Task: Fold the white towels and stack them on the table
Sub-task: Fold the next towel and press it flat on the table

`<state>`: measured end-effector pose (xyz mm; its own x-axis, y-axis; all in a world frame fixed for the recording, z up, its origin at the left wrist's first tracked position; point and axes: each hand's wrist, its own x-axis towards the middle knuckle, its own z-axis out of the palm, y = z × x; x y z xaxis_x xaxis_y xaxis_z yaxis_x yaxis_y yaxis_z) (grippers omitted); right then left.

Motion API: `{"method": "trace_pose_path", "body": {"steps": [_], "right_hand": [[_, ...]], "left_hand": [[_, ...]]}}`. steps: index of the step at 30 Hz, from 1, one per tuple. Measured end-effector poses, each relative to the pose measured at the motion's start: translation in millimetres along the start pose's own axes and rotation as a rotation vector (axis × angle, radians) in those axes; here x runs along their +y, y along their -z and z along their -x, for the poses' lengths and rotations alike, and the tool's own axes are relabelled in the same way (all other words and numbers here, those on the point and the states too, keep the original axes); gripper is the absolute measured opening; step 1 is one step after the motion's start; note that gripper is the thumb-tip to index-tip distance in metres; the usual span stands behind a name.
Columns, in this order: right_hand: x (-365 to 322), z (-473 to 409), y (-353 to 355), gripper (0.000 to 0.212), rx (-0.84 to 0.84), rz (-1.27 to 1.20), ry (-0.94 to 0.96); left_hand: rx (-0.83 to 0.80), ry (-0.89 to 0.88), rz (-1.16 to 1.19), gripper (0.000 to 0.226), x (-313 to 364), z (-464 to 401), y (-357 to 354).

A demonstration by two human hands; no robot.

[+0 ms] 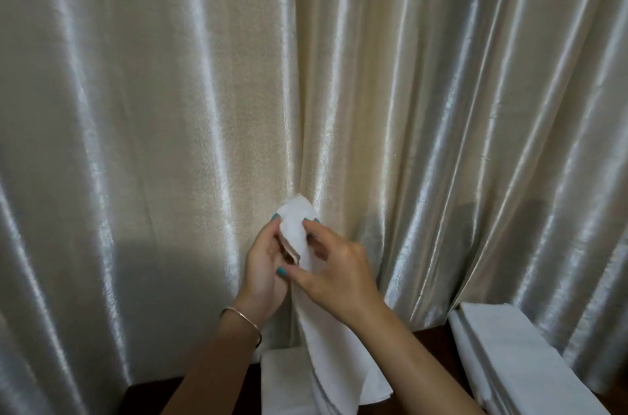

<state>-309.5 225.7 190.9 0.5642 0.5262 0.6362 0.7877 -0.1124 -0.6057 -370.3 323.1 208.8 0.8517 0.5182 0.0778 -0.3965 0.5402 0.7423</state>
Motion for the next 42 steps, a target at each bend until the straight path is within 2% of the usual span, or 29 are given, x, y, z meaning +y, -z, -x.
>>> {"method": "trace_pose_path", "body": {"steps": [3, 5, 6, 9, 10, 13, 15, 18, 21, 24, 27, 29, 32, 33, 36, 39, 42], "right_hand": [[4.7, 0.2, 0.8, 0.031, 0.201, -0.034, -0.053], [1.9, 2.8, 3.5, 0.023, 0.285, 0.021, -0.055], [1.8, 4.7, 3.9, 0.021, 0.281, 0.075, -0.063], [5.7, 10.1, 5.7, 0.012, 0.318, 0.143, -0.113], [9.6, 11.0, 8.1, 0.014, 0.347, 0.112, -0.119], [19.6, 13.2, 14.6, 0.047, 0.369, 0.029, -0.125], [20.9, 14.6, 14.2, 0.046, 0.330, -0.010, -0.127], [20.9, 13.1, 12.6, 0.039, 0.264, -0.083, -0.236], [21.3, 8.2, 14.6, 0.042, 0.414, -0.093, -0.399], [13.8, 3.6, 15.1, 0.044, 0.530, -0.089, -0.450], [13.1, -1.1, 10.6, 0.044, 0.589, -0.118, -0.465], [10.4, -1.5, 6.1, 0.040, 0.546, -0.136, -0.411], [5.3, 2.2, -1.8, 0.018, 0.431, -0.221, -0.338], [6.5, 1.9, -2.4, 0.019, 0.418, -0.233, -0.332], [6.4, -1.0, 3.7, 0.018, 0.393, -0.239, -0.318], [-3.8, -1.5, 8.1, 0.009, 0.320, -0.418, -0.265], [-2.3, -5.6, 14.5, 0.005, 0.430, -0.505, -0.289]], "left_hand": [[-0.026, 0.010, 0.032, 0.053, -8.2, 2.0, -6.1], [-0.040, 0.066, 0.028, 0.066, -14.7, 3.1, -11.0], [-0.055, 0.096, 0.007, 0.065, -18.6, 2.8, -13.6], [-0.076, 0.115, -0.085, 0.041, -30.4, -2.0, -21.8], [-0.076, 0.108, -0.095, 0.037, -32.4, -3.1, -23.5], [-0.107, 0.092, -0.096, 0.042, -36.9, -3.7, -23.2], [-0.074, 0.058, -0.185, 0.037, -38.8, -3.4, -20.9], [0.116, -0.021, -0.336, 0.035, -40.4, -7.6, -17.3], [0.268, -0.125, -0.409, 0.034, -41.5, -9.2, -13.2], [0.174, -0.205, -0.416, 0.048, -47.3, -4.6, -14.6], [0.113, -0.261, -0.413, 0.047, -53.6, -1.5, -23.0], [0.103, -0.285, -0.393, 0.035, -53.7, 0.8, -30.9], [0.013, -0.245, -0.425, 0.025, -53.1, 5.1, -36.0], [0.008, -0.236, -0.424, 0.025, -53.2, 4.8, -35.1], [-0.006, -0.171, -0.371, 0.038, -52.2, 2.7, -33.3], [-0.099, -0.066, -0.166, 0.060, -52.3, 3.6, -38.3], [-0.237, -0.040, -0.146, 0.069, -52.4, 3.1, -33.5]]}}
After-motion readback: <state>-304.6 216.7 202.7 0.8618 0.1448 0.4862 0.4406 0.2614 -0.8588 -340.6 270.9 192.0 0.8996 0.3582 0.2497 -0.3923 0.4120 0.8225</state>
